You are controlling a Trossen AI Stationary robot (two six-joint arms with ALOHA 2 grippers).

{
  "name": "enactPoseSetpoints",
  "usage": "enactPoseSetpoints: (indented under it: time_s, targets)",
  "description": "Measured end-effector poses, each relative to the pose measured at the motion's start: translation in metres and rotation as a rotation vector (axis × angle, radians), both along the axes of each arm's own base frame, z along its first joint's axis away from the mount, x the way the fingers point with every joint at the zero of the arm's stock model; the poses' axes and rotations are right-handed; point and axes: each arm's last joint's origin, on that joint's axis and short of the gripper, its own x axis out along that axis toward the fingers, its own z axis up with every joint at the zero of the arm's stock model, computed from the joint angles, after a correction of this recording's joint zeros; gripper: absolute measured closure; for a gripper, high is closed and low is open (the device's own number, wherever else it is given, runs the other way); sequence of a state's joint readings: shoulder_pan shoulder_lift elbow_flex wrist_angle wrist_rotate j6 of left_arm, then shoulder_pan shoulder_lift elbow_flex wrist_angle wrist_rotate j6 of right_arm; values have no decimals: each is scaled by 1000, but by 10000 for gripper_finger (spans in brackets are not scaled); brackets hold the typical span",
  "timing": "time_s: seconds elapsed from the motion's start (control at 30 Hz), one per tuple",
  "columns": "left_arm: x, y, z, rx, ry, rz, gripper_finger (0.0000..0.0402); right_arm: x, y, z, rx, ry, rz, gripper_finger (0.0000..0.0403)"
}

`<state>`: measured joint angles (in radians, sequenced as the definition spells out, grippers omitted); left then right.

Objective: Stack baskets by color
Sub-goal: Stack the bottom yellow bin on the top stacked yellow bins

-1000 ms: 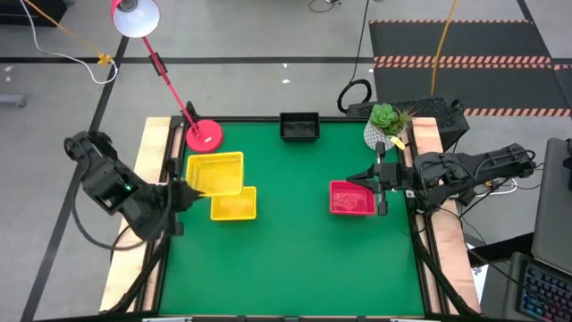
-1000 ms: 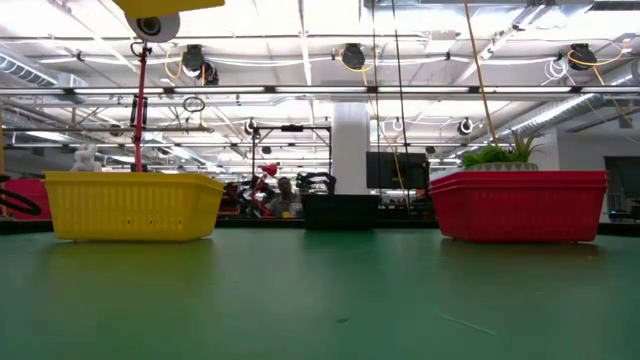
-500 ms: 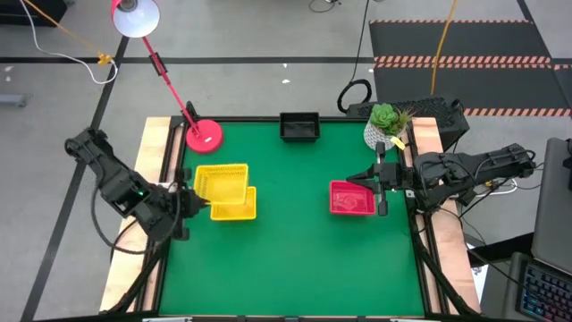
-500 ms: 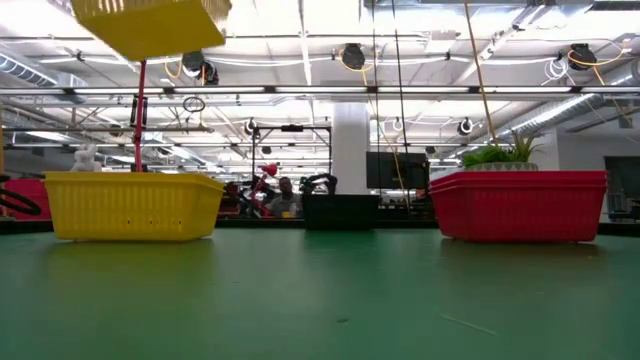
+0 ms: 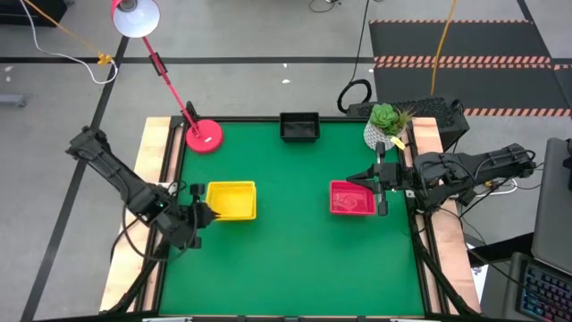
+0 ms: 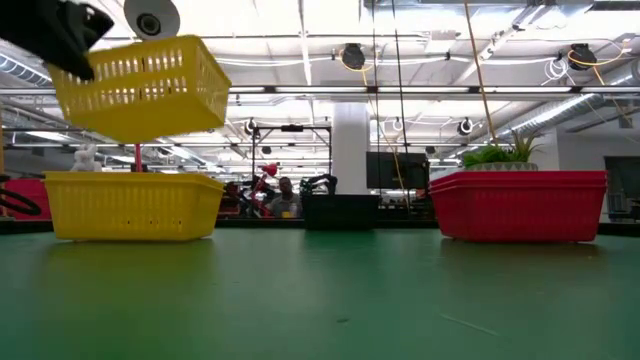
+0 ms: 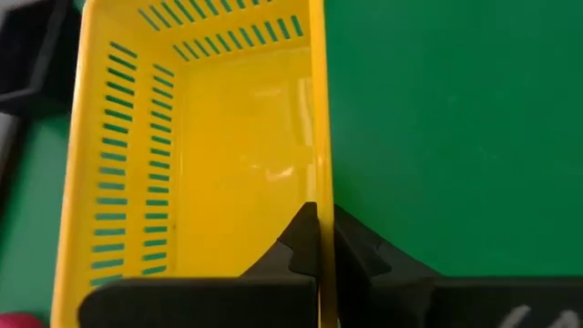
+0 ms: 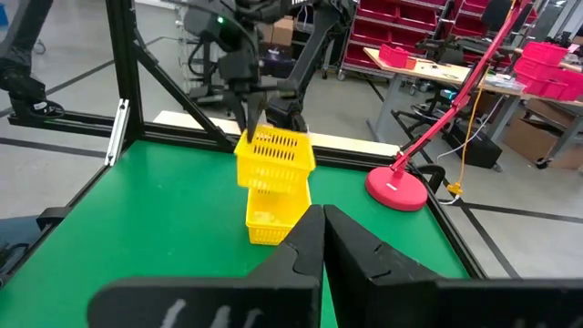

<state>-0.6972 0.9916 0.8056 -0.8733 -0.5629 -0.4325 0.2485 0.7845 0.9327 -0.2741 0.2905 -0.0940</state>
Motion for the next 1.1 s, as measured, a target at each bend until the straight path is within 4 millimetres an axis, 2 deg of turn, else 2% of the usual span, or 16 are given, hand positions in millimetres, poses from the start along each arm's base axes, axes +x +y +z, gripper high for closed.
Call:
enactPoseSetpoints:
  time_s: [0.2,0.43,0.73,1.0,1.1]
  targets:
    - [5,5,-21,-30,18,20,389,0,0,0,0,0,0,403]
    - [6,12,-31,-29,53,45,388,0,0,0,0,0,0,403]
    - [4,17,-54,-7,80,58,388,0,0,0,0,0,0,403]
    - [3,17,-62,8,81,26,394,0,0,0,0,0,0,403]
    - [3,17,-63,-9,78,53,374,0,0,0,0,0,0,403]
